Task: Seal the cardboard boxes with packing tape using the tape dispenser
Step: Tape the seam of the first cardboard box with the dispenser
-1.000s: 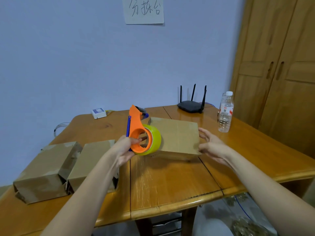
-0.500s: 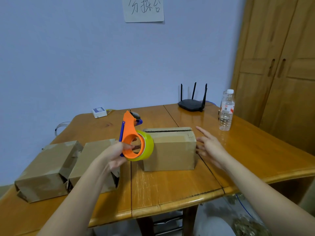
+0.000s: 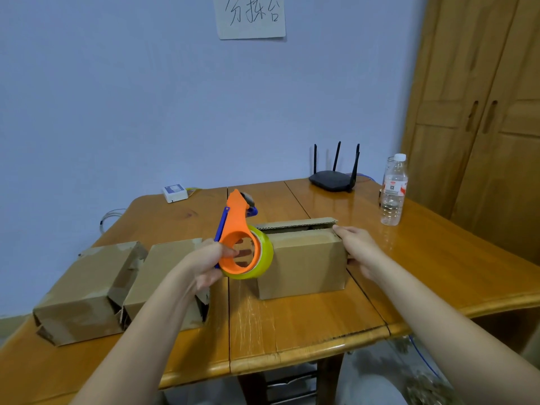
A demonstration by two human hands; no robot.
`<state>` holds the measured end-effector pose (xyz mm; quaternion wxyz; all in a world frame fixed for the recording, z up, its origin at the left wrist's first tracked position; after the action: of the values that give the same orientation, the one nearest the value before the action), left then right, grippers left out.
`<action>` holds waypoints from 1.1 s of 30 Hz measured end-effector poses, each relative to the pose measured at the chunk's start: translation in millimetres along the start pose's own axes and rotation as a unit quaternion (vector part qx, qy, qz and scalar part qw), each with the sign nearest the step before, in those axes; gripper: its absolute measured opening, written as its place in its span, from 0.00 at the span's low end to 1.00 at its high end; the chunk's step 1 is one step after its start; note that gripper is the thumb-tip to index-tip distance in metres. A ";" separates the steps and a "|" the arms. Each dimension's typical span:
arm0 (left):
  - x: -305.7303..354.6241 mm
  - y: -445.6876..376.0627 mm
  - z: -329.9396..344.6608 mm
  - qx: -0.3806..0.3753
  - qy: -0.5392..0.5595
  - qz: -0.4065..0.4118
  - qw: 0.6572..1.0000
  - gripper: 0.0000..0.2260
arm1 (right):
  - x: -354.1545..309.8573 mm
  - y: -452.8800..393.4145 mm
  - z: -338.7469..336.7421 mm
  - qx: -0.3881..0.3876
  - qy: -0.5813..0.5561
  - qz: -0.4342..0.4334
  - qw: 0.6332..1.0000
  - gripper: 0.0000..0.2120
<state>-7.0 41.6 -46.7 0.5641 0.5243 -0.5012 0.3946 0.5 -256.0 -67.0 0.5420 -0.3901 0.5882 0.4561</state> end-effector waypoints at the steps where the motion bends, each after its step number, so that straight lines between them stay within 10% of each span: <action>1: 3.9 -0.3 -3.9 0.007 -0.007 0.010 1.000 0.14 | -3.5 0.5 -0.4 0.004 0.011 -0.010 1.000 0.18; 6: 32.9 10.4 -24.6 -0.010 -0.060 0.052 0.997 0.11 | -54.9 13.3 -6.3 0.099 0.134 -0.256 0.952 0.16; 10: 47.0 13.7 -22.6 -0.062 -0.122 0.045 0.990 0.11 | -107.4 50.1 23.9 -0.014 0.125 -0.395 0.910 0.07; 16: 54.0 15.7 -14.2 -0.136 -0.208 0.028 0.968 0.08 | -140.6 82.9 70.3 -0.168 0.211 -0.438 0.858 0.10; 33: 54.0 18.2 -9.8 -0.143 -0.248 -0.013 0.958 0.08 | -127.5 67.8 71.5 -0.149 0.227 -0.399 0.876 0.04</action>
<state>-13.2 49.4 10.3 0.4963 0.5255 -0.6701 0.1689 -30.2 -172.9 67.7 0.4646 -0.7610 0.4145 0.1821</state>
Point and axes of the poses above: each hand's wrist, its own y-axis away from the middle knuckle, its own z-axis out of the palm, x = y × z, the point moved 4 cm from there along -y, towards the middle knuckle, and after that the axes turned 9 degrees about -y, right-handed, at the moved point
